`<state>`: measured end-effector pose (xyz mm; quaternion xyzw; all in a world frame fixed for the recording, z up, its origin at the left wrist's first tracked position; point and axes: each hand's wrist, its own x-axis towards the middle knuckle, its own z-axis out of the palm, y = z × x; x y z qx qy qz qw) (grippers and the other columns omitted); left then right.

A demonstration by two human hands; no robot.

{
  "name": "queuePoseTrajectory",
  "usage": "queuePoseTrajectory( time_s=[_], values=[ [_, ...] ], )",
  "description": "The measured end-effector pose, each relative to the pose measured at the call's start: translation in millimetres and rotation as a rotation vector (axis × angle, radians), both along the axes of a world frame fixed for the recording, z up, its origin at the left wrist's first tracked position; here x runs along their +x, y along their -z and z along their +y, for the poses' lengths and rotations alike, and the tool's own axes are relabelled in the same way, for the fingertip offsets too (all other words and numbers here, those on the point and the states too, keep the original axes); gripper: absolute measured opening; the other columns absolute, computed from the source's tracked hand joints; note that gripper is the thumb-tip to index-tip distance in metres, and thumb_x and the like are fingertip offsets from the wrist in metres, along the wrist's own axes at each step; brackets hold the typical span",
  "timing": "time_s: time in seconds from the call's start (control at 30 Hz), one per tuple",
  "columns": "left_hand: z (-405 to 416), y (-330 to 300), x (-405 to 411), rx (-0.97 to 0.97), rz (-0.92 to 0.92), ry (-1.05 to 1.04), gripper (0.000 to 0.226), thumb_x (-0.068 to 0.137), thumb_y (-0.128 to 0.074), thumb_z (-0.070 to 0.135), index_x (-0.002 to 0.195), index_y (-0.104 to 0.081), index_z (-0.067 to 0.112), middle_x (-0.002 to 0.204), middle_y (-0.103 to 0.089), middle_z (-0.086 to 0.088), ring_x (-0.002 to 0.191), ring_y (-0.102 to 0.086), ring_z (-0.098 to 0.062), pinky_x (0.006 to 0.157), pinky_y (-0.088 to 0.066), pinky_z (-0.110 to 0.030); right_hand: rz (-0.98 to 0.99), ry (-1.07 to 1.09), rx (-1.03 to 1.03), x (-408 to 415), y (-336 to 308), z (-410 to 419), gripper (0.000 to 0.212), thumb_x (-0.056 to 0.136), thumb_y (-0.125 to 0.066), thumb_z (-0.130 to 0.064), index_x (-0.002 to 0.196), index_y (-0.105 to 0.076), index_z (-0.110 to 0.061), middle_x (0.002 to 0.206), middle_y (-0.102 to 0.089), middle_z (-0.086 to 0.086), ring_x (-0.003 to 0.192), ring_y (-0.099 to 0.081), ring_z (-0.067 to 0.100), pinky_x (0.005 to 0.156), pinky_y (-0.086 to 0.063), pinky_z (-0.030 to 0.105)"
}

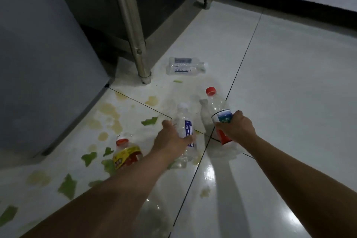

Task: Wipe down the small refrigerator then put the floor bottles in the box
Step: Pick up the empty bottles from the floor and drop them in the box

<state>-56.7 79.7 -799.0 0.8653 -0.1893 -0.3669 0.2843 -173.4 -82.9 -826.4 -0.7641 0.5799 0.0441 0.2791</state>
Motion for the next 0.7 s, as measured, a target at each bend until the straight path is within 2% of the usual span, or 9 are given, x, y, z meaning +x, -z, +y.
queuePoseTrajectory(
  time_s=[0.07, 0.13, 0.23, 0.47, 0.7],
  values=[
    [-20, 4, 1, 0.006, 0.0, -0.05, 0.072, 0.075, -0.073, 0.043, 0.126, -0.03, 0.015, 0.126, -0.055, -0.008, 0.104, -0.058, -0.026, 0.086, -0.048, -0.032, 0.001, -0.027, -0.061, 10, 8, -9, 0.063, 0.077, -0.065, -0.053, 0.114, -0.044, -0.006, 0.107, -0.059, 0.014, 0.101, -0.056, 0.031, 0.081, -0.05, 0.037],
    [-44, 6, 5, -0.004, 0.007, -0.124, 0.07, 0.076, -0.072, 0.041, 0.127, -0.031, 0.015, 0.124, -0.056, -0.009, 0.107, -0.058, -0.029, 0.092, -0.05, -0.04, 0.006, -0.045, -0.177, 22, 12, -21, 0.059, 0.075, -0.065, -0.051, 0.109, -0.046, -0.007, 0.106, -0.061, 0.013, 0.1, -0.055, 0.03, 0.078, -0.046, 0.035],
    [-78, 11, 13, -0.016, 0.003, -0.203, 0.068, 0.077, -0.071, 0.038, 0.126, -0.033, 0.012, 0.123, -0.056, -0.011, 0.107, -0.058, -0.031, 0.092, -0.05, -0.043, -0.016, -0.061, -0.274, 40, 16, -41, 0.061, 0.073, -0.066, -0.05, 0.111, -0.047, -0.007, 0.11, -0.059, 0.013, 0.103, -0.052, 0.031, 0.077, -0.04, 0.035],
    [-126, 33, 31, -0.001, 0.029, -0.313, 0.068, 0.075, -0.074, 0.037, 0.122, -0.034, 0.01, 0.126, -0.056, -0.012, 0.109, -0.058, -0.032, 0.091, -0.049, -0.039, 0.032, -0.095, -0.281, 70, 29, -76, 0.063, 0.079, -0.06, -0.057, 0.116, -0.046, -0.009, 0.114, -0.058, 0.013, 0.107, -0.05, 0.031, 0.082, -0.04, 0.037],
    [-145, 46, 35, 0.004, 0.013, -0.334, 0.07, 0.073, -0.075, 0.04, 0.119, -0.032, 0.011, 0.124, -0.056, -0.012, 0.108, -0.058, -0.034, 0.093, -0.049, -0.043, -0.005, -0.114, -0.262, 66, 31, -84, 0.06, 0.083, -0.056, -0.054, 0.12, -0.046, -0.007, 0.118, -0.057, 0.014, 0.111, -0.048, 0.032, 0.086, -0.039, 0.039]
  ],
)
